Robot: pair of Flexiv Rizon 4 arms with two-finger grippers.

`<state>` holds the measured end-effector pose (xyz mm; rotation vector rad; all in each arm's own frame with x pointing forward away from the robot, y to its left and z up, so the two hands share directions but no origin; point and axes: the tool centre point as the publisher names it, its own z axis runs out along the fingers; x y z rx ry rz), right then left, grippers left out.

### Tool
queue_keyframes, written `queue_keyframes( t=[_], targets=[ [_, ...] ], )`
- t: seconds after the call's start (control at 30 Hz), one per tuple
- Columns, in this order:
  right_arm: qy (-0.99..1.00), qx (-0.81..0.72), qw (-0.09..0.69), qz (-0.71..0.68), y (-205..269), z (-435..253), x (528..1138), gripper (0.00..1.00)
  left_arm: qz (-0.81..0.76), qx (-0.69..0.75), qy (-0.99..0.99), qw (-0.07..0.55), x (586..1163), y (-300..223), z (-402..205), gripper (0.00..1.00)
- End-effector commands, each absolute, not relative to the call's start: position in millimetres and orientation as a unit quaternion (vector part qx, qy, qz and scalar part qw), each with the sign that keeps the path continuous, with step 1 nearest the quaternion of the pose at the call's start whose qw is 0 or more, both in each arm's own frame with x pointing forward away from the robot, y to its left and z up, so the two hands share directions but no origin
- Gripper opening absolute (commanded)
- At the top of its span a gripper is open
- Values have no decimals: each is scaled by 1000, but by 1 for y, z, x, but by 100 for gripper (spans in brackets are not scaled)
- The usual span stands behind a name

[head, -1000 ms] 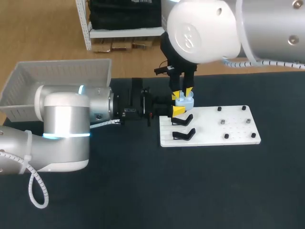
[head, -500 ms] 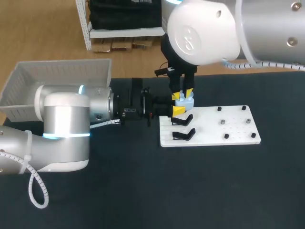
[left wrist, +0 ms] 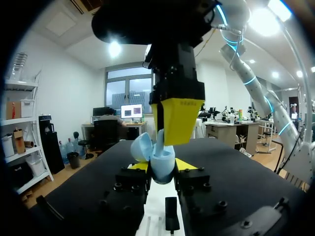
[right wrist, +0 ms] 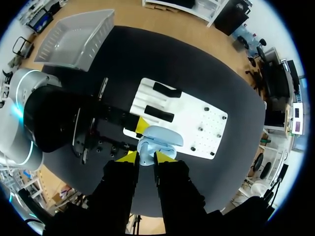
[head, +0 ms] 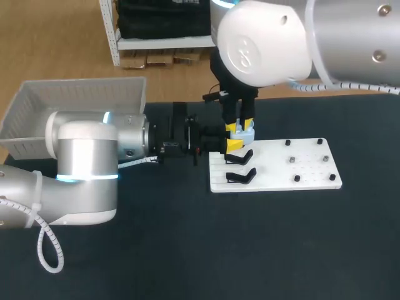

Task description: Pick up each earbud case from the left stands, insert the matching earbuds, close the lid, and place the case in the box.

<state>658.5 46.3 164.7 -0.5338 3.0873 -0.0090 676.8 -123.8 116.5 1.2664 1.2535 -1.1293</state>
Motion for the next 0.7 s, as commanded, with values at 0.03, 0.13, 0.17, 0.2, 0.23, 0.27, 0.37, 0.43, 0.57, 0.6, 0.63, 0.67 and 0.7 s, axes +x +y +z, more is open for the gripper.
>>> queue_keyframes(
  t=[0.03, 0.13, 0.17, 0.2, 0.23, 0.27, 0.37, 0.43, 0.57, 0.6, 0.63, 0.67, 0.7],
  targets=[
    [985, -171, 0, -3, 47, 164, 660, 0, -465, 521, 516, 497, 676, -123, 116, 0],
    [985, -170, -1, -2, 48, 163, 661, 0, -465, 521, 516, 497, 676, -123, 116, 0],
    [986, -169, -2, -2, 48, 163, 661, 0, -465, 521, 516, 497, 676, -123, 116, 0],
    [986, -169, -3, -1, 48, 163, 661, 0, -465, 521, 516, 497, 676, -123, 116, 0],
    [986, -169, -3, -1, 48, 163, 662, 7, -465, 521, 516, 497, 676, -123, 116, 0],
    [986, -168, -4, 0, 48, 163, 662, 18, -465, 521, 516, 497, 676, -123, 116, 0],
    [986, -168, -6, 3, 49, 162, 662, 26, -465, 521, 516, 497, 676, -123, 116, 0],
    [986, -168, -6, 4, 49, 162, 662, 27, -465, 521, 516, 497, 676, -123, 116, 0],
    [986, -166, -4, 7, 49, 163, 663, 45, -465, 521, 516, 497, 676, -123, 116, 0],
    [986, -166, -3, 8, 49, 163, 663, 45, -465, 521, 516, 497, 676, -123, 116, 0],
    [986, -166, -3, 10, 49, 164, 663, 46, -465, 521, 516, 497, 676, -123, 116, 0],
    [986, -165, -2, 11, 49, 164, 663, 47, -465, 521, 516, 497, 676, -123, 116, 0],
    [986, -165, -1, 12, 49, 165, 663, 47, -465, 521, 516, 497, 676, -123, 116, 0]
  ],
)
